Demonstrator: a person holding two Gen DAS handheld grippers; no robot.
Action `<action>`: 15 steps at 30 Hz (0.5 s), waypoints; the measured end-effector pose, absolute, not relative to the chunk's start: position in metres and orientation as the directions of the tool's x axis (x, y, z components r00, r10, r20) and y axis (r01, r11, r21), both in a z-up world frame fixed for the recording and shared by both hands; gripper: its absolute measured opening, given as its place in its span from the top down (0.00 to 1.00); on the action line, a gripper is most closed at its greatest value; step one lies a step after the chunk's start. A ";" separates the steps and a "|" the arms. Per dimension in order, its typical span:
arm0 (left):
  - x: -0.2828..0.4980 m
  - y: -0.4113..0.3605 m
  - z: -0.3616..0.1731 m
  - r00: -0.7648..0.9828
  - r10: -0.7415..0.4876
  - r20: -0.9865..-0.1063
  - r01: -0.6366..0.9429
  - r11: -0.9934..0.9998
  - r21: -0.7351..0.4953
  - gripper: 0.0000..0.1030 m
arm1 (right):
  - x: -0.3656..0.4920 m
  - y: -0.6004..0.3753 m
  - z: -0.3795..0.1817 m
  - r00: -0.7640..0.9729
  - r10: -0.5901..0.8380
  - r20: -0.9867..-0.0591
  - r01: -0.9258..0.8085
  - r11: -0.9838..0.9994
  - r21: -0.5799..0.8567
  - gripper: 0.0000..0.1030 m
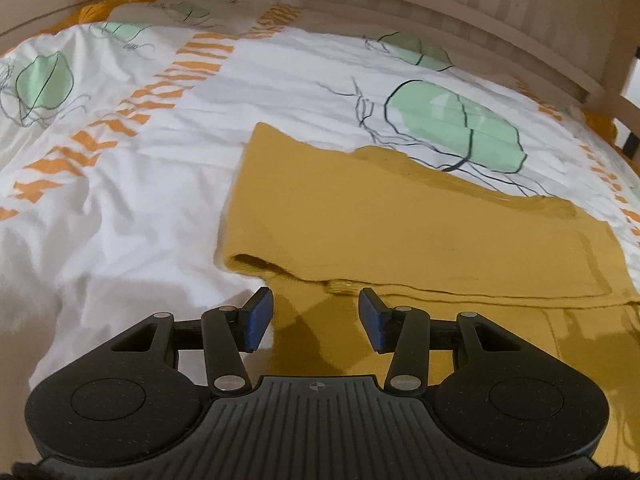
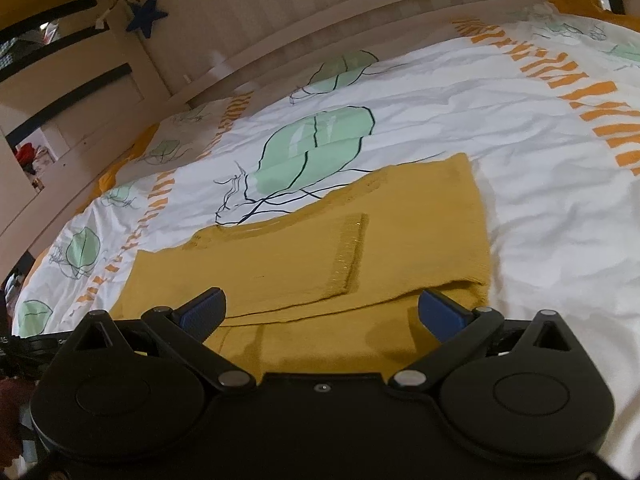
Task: Fold small clothes
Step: 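Lay the sleeve down along the folded side and open the left gripper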
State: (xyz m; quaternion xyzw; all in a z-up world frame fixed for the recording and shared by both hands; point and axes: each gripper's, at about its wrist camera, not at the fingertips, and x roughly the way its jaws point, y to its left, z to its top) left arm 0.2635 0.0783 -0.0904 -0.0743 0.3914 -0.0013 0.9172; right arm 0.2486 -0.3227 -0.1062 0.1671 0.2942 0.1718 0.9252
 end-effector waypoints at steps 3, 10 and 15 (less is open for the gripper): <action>0.268 0.083 -0.097 0.685 -0.061 -0.726 -0.085 0.983 -0.163 0.56 | 0.255 -0.315 -0.102 0.768 0.419 -0.485 -0.234 0.887 0.397 0.01; 0.270 0.087 -0.104 0.683 -0.069 -0.727 -0.105 0.976 -0.191 0.53 | 0.287 -0.298 -0.102 0.754 0.428 -0.499 -0.248 0.888 0.388 0.01; 0.269 0.088 -0.108 0.682 -0.075 -0.728 -0.102 0.975 -0.196 0.53 | 0.311 -0.293 -0.114 0.721 0.431 -0.542 -0.224 0.886 0.406 0.05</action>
